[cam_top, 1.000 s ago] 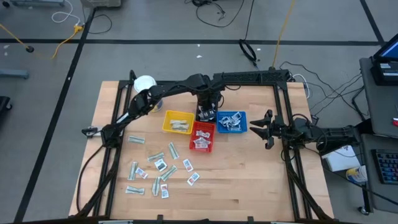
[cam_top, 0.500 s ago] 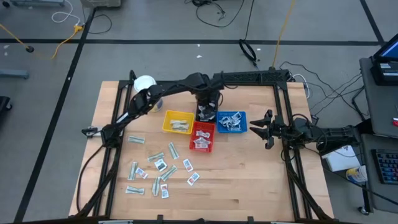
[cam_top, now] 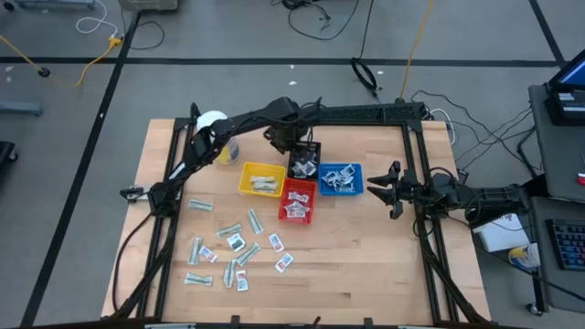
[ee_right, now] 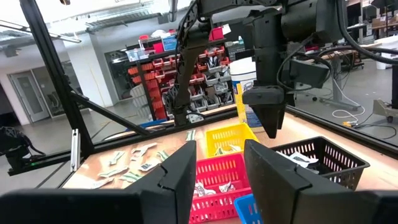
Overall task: Pick & Place First Aid Supplies
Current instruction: Put the towelette pack into the black bin
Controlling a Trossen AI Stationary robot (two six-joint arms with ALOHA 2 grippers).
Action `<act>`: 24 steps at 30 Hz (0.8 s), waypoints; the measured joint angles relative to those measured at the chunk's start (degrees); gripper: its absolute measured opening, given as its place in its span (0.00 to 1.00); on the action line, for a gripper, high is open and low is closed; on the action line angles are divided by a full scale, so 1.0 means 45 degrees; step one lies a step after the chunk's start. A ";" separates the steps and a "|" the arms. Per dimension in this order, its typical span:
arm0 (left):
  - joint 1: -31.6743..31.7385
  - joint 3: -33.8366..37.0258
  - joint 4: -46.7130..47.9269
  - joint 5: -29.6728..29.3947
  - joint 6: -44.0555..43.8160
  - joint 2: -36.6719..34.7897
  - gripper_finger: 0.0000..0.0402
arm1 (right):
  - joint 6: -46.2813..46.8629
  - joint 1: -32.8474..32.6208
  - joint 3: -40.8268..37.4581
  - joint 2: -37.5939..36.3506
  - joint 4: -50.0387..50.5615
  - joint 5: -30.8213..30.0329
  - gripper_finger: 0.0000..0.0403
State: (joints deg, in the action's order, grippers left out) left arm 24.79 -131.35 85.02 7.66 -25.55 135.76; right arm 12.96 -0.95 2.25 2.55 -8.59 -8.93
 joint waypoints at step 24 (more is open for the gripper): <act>-0.3194 0.7130 -0.3770 0.0637 -0.2333 -0.5007 0.57 | 0.0002 -0.0001 0.0001 0.0000 0.0015 0.0000 0.32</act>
State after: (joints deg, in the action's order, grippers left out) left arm 10.42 -99.27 68.05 10.52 -36.05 113.23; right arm 12.97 -0.96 2.26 2.55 -8.52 -8.93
